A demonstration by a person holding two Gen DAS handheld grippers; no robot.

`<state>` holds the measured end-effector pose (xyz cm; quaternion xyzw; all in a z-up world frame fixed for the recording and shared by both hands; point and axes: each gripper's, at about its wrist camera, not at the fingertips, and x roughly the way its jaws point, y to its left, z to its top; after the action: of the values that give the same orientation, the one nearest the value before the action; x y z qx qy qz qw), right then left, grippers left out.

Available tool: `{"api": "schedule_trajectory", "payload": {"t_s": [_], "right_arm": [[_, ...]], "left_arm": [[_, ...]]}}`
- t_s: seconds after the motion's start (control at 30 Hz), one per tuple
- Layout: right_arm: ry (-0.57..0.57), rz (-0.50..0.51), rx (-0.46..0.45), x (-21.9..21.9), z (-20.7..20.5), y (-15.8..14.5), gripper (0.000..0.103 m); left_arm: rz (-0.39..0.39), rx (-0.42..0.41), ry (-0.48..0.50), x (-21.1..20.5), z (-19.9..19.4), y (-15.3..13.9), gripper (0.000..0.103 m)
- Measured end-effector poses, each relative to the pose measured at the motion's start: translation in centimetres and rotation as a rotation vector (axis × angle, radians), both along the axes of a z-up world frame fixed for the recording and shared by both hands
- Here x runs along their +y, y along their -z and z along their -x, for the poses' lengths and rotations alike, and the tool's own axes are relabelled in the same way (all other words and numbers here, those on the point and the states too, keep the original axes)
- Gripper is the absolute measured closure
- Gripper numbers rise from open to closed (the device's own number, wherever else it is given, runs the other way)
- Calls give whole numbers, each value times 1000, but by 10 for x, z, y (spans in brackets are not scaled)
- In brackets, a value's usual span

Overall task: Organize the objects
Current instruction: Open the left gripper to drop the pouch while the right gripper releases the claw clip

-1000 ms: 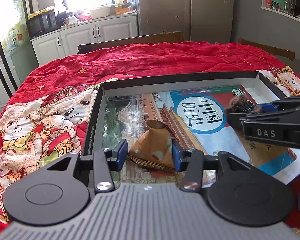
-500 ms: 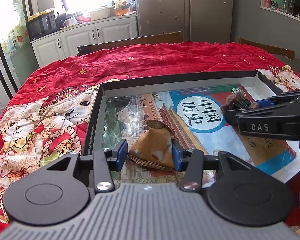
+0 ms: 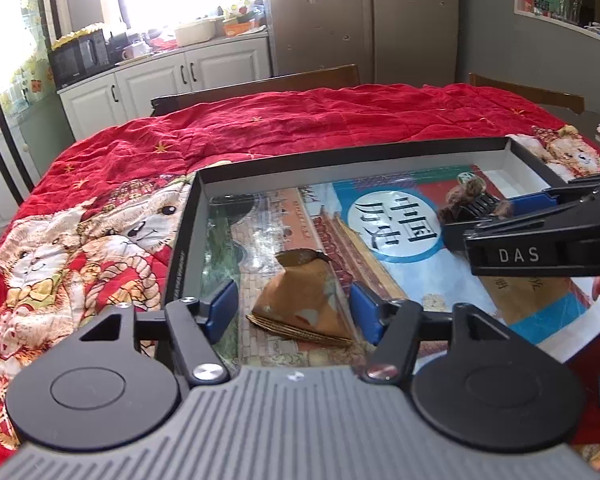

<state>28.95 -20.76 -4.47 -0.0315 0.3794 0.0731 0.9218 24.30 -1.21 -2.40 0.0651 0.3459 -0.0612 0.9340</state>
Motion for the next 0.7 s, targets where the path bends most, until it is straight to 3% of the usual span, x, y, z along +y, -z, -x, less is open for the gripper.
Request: {"api": "schedule_trajectory", "payload": {"t_s": [0.1,0.23,0.4,0.7], "right_arm": [[7,-31,-16,-6,6,-5,45],[14,-76,-47,-19,18,-21,44],[21,-115,-92,-39,46,-46,44],[51,-90,-203,-82,138,-86,47]], "left_arm": [[5,-20,11,-1,3,-4,27],[5,-76,10,-2,13,-19,16],[6,-159,5,1,36,-47,16],[41,-235,86,-1,108,-78,16]]}}
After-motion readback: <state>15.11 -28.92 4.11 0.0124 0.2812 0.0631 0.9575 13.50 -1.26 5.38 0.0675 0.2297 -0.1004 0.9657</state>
